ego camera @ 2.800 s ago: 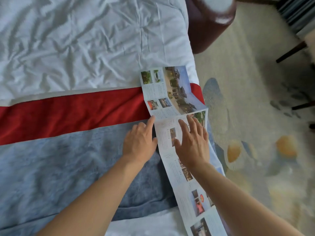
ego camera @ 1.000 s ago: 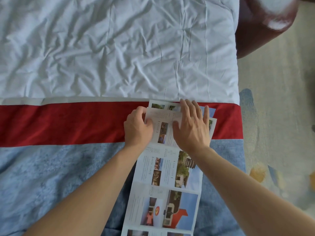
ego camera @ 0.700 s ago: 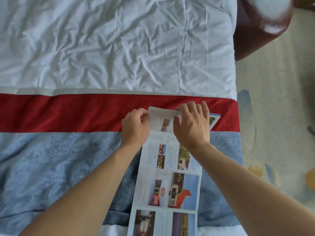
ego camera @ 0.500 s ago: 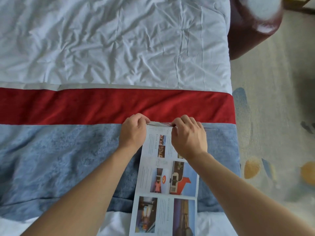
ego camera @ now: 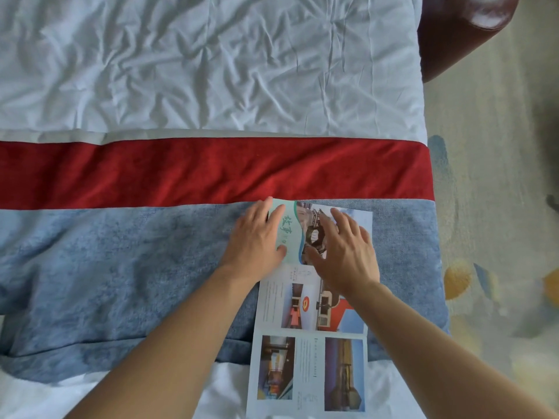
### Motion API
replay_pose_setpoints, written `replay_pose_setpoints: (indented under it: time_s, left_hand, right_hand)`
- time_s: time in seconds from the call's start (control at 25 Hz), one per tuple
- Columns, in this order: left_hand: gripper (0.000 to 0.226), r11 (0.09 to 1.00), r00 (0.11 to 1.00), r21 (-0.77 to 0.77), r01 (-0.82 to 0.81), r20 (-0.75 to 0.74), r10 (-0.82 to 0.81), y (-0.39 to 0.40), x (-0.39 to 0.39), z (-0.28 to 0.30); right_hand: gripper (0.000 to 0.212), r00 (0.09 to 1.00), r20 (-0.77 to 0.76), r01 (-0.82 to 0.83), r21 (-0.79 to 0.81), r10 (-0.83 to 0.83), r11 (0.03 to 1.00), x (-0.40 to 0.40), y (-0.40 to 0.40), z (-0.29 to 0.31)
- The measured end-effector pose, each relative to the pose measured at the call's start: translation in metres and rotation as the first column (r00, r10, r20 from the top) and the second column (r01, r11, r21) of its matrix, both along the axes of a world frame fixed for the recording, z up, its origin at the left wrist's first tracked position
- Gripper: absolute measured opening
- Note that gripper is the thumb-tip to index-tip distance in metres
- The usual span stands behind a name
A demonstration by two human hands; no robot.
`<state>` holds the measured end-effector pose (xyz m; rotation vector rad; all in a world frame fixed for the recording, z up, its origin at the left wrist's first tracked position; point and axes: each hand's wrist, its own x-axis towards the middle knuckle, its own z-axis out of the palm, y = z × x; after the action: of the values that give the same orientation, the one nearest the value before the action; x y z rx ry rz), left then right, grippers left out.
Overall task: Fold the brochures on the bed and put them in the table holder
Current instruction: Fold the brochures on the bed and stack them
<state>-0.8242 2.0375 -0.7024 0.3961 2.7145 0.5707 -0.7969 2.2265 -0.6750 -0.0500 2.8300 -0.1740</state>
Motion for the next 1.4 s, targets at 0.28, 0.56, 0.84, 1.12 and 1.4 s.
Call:
replay_pose_setpoints:
  time_s: [0.28, 0.56, 0.84, 1.12, 1.4]
  left_hand:
    - [0.101, 0.963, 0.98, -0.181, 0.2, 0.026, -0.199, 0.015, -0.026, -0.012]
    - [0.145, 0.852, 0.908, -0.314, 0.419, 0.128, -0.4, 0.021, -0.011, -0.019]
    - [0.128, 0.849, 0.911, -0.332, 0.41, 0.104, -0.399, 0.023, -0.003, -0.001]
    - [0.112, 0.846, 0.909, -0.332, 0.418, 0.142, -0.393, 0.012, 0.038, 0.012]
    - [0.095, 0.862, 0.897, -0.252, 0.44, 0.166, -0.409, -0.009, 0.085, 0.023]
  right_hand:
    - [0.049, 0.996, 0.084, -0.036, 0.011, 0.035, 0.999, -0.04, 0.005, -0.011]
    - [0.051, 0.992, 0.109, -0.062, -0.024, 0.064, 0.998, -0.039, 0.01, -0.017]
    - [0.081, 0.969, 0.226, -0.087, -0.08, 0.103, 0.993, -0.02, 0.009, -0.003]
    - [0.115, 0.919, 0.316, -0.212, -0.102, 0.233, 0.972, 0.031, 0.001, 0.009]
    - [0.083, 0.901, 0.324, -0.285, -0.061, 0.289, 0.957, 0.082, -0.018, 0.024]
